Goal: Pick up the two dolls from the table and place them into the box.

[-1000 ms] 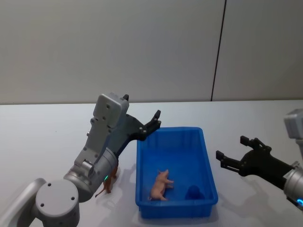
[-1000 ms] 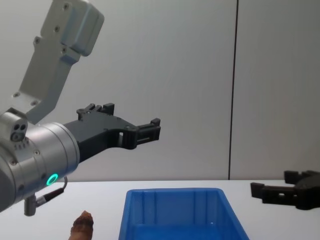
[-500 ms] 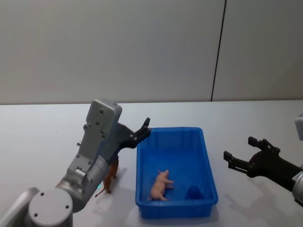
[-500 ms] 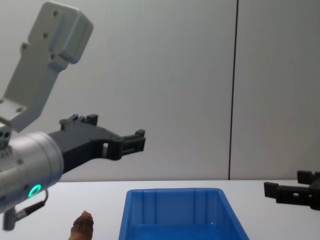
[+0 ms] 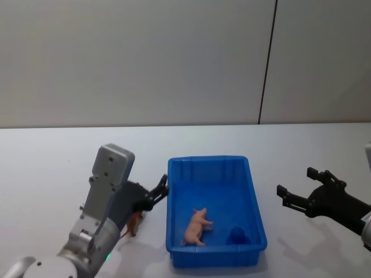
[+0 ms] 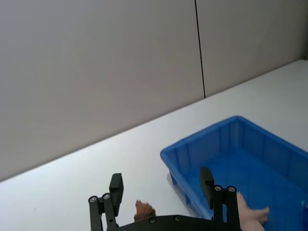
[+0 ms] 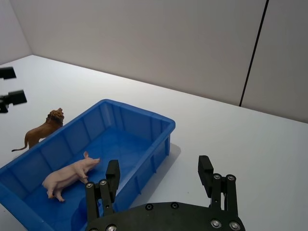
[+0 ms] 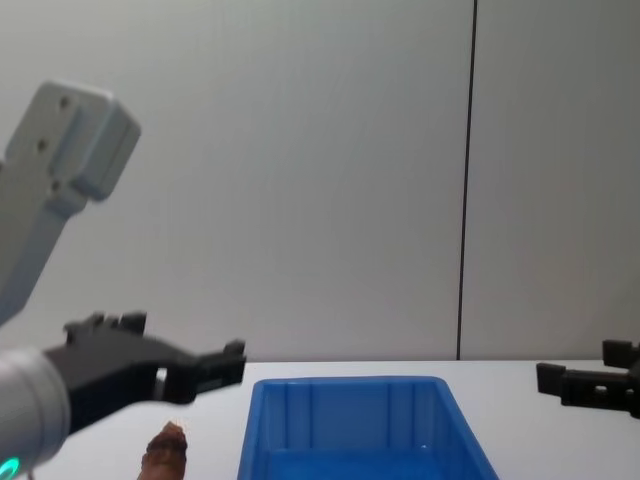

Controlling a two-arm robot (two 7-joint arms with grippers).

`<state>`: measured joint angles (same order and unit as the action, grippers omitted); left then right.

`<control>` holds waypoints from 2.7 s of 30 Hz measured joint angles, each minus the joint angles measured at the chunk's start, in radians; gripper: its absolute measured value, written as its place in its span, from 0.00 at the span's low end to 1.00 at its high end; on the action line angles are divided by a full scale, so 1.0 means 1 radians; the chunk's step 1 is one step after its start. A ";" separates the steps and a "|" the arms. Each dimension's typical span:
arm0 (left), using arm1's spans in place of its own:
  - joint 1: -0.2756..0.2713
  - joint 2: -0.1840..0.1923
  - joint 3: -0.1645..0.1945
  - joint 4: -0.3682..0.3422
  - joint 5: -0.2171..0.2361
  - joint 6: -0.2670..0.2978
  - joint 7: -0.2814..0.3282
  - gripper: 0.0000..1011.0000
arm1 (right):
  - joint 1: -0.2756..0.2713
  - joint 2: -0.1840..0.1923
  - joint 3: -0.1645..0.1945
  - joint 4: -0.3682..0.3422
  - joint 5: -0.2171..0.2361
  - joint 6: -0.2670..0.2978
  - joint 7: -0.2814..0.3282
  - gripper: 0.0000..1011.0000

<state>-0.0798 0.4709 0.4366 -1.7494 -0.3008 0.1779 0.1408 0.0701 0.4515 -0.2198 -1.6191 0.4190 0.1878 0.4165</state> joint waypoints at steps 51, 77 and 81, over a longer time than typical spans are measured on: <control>-0.010 -0.034 -0.028 0.274 -0.027 -0.033 -0.140 0.80 | -0.003 0.004 0.002 -0.002 0.004 -0.002 0.000 0.99; -0.036 -0.046 -0.049 0.294 0.013 -0.083 -0.175 0.31 | -0.003 0.004 0.002 -0.002 0.004 -0.002 0.000 0.99; -0.044 -0.045 -0.055 0.269 0.025 -0.092 -0.175 0.31 | -0.003 0.004 0.002 -0.002 0.004 -0.002 0.000 0.99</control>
<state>-0.1235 0.4257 0.3818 -1.4807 -0.2756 0.0860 -0.0340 0.0670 0.4553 -0.2175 -1.6206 0.4226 0.1856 0.4164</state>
